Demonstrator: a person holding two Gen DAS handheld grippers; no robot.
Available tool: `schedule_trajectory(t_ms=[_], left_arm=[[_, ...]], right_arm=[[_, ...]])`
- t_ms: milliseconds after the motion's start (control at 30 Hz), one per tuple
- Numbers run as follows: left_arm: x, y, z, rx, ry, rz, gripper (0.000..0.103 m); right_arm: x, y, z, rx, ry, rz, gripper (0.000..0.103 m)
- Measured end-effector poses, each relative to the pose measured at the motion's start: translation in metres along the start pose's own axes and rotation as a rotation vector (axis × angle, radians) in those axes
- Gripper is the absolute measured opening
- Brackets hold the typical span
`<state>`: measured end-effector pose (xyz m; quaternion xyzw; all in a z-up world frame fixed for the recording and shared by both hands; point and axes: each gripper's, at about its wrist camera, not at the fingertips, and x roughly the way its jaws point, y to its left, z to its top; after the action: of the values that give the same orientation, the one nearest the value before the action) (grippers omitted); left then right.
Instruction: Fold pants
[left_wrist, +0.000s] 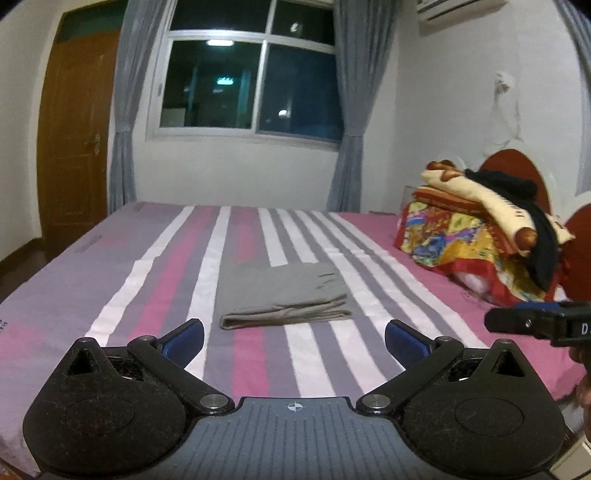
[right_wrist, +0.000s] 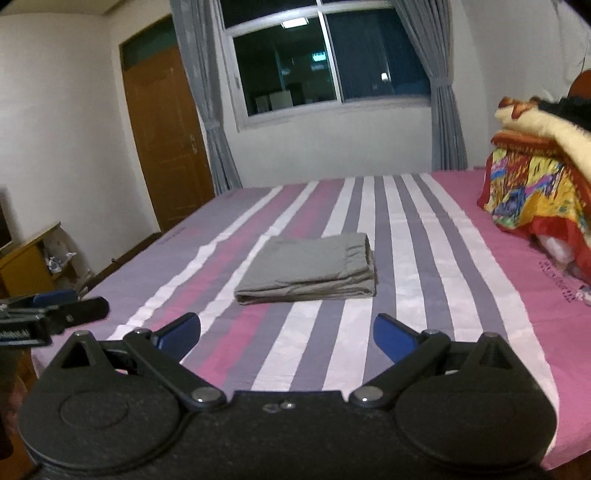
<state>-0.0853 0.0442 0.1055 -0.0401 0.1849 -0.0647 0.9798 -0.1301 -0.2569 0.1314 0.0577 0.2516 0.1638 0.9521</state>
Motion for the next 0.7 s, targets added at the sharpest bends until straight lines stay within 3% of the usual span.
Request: schedule_trajectory(t_ms=[333, 700], left_arm=[[-0.086, -0.02, -0.017, 0.008, -0.091, -0.011, 0.103], [-0.09, -0.006, -0.011, -0.013, -0.122, -0.013, 0.103]], right_arm=[[-0.061, 0.029, -0.009, -0.04, -0.093, -0.021, 0.101], [-0.055, 0.049, -0.004, -0.086, -0.105, -0.031, 0.101]])
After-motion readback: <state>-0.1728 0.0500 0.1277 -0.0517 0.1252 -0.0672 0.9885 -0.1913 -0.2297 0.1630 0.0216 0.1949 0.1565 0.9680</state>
